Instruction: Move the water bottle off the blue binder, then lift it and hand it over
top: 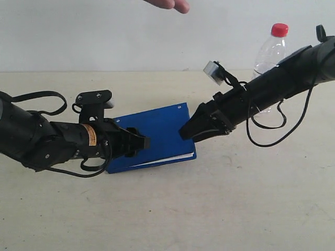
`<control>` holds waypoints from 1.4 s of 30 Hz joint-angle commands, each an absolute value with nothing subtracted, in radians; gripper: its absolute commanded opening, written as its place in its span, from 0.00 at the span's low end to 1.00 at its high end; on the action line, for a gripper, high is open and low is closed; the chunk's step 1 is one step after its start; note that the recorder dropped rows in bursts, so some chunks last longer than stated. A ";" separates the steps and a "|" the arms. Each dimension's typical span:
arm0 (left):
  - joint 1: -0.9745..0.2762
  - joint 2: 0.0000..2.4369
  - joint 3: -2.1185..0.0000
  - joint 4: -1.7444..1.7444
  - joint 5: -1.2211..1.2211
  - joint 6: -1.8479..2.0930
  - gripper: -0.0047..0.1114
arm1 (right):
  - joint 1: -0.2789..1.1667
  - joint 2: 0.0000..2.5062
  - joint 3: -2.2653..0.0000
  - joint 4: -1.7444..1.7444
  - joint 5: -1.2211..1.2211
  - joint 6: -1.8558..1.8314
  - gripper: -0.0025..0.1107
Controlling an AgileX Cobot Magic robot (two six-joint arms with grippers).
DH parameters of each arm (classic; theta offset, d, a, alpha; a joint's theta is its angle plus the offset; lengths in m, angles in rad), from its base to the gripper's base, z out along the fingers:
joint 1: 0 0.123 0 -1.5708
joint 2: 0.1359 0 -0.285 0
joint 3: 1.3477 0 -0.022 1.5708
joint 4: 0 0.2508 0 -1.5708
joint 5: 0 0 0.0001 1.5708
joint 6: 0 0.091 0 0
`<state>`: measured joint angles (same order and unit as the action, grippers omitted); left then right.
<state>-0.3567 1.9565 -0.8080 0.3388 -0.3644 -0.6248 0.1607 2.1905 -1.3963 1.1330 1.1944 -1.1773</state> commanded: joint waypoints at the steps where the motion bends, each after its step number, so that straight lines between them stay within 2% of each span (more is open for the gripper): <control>1: -0.360 1.959 -0.811 0.341 -0.353 -0.620 0.50 | 0.162 2.175 -1.397 1.227 1.221 -1.232 0.44; 5: -0.360 1.959 -0.811 0.341 -0.353 -0.637 0.50 | 0.162 2.175 -1.397 1.269 1.214 -1.265 0.43; 7: -0.360 1.959 -0.811 0.341 -0.359 -0.637 0.50 | 0.162 2.175 -1.397 1.272 1.193 -1.250 0.39; 10: -0.358 1.951 -0.811 0.330 -0.386 -0.619 0.50 | 0.162 2.175 -1.397 1.255 1.184 -1.225 0.24; 13: -0.317 1.899 -0.821 0.302 -0.454 -0.549 0.50 | 0.160 2.175 -1.397 1.155 1.142 -1.207 0.02; 17: -0.261 1.883 -0.878 0.343 -0.396 -0.523 0.50 | 0.160 2.175 -1.397 0.985 1.065 -1.067 0.02; 20: -0.222 1.908 -0.932 0.394 -0.312 -0.523 0.50 | 0.160 2.175 -1.397 0.830 1.221 -0.899 0.02; 24: -0.190 1.948 -0.994 0.416 -0.349 -0.523 0.50 | 0.164 2.154 -1.386 0.755 1.221 -0.833 0.02; 31: -0.195 1.962 -1.010 0.445 -0.279 -0.523 0.50 | 0.205 2.060 -1.363 0.578 1.221 -0.656 0.02; 42: -0.244 1.962 -0.948 0.471 -0.129 -0.598 0.50 | 0.267 1.909 -1.197 0.551 1.221 -0.680 0.02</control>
<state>-0.2235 1.9635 -0.9726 0.4667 -0.1514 -0.5776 0.2598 1.9278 -1.2300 0.5775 1.2073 -0.6513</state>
